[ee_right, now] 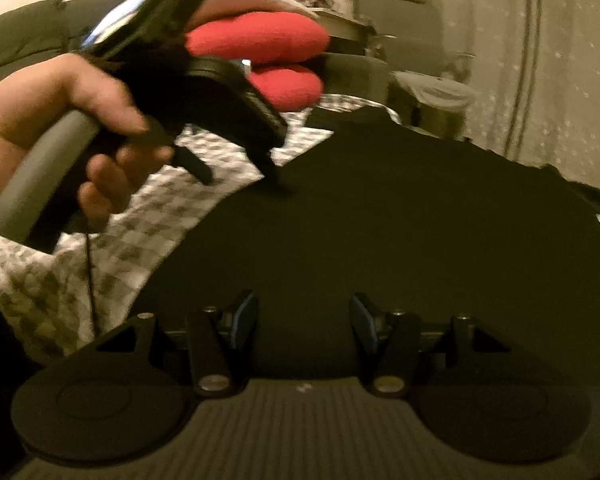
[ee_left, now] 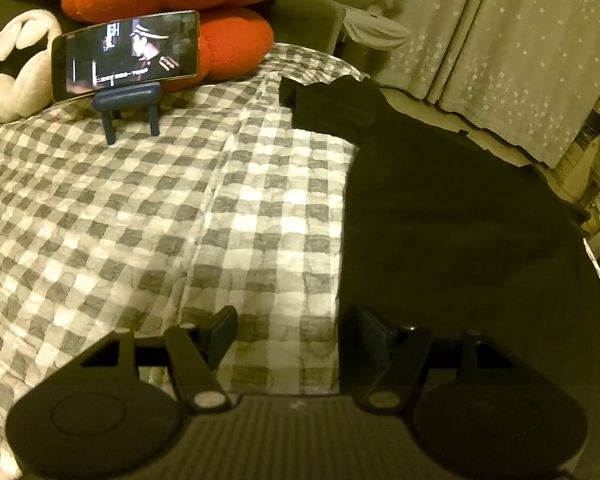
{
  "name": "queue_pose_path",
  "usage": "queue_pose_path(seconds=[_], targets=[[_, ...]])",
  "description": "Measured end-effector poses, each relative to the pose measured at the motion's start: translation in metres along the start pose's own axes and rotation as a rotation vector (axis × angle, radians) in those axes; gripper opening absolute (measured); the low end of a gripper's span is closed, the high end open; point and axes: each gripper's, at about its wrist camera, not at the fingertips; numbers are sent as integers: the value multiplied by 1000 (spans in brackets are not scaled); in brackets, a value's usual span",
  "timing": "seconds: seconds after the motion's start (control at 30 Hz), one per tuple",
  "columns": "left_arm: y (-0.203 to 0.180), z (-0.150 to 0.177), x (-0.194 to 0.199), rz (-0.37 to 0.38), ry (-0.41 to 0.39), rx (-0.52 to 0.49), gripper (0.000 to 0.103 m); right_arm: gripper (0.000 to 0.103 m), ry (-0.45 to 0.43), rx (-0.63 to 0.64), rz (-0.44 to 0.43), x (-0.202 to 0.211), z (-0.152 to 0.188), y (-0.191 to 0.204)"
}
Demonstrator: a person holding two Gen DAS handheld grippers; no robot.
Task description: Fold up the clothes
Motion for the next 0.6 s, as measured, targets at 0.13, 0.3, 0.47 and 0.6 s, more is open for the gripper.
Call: queue_pose_path(seconds=[0.13,0.3,0.47,0.6], targets=[[1,0,0,1,0,-1,69,57,6,28,-9,-3,1,0],[1,-1,0,3,1,3,69,58,-9,-33,31,12,2,-29],[1,-2,0,6,2,8,69,58,-28,-126,150,33,9,-73],[0,-1,0,7,-1,0,70,61,-48,-185,263,51,17,-102]])
Point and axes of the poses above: each gripper's, at about its wrist camera, not at the fingertips, and x roughly against the way its jaws point, y to its left, z to its underside, and after that the axes turned 15 degrees about -z, right-handed
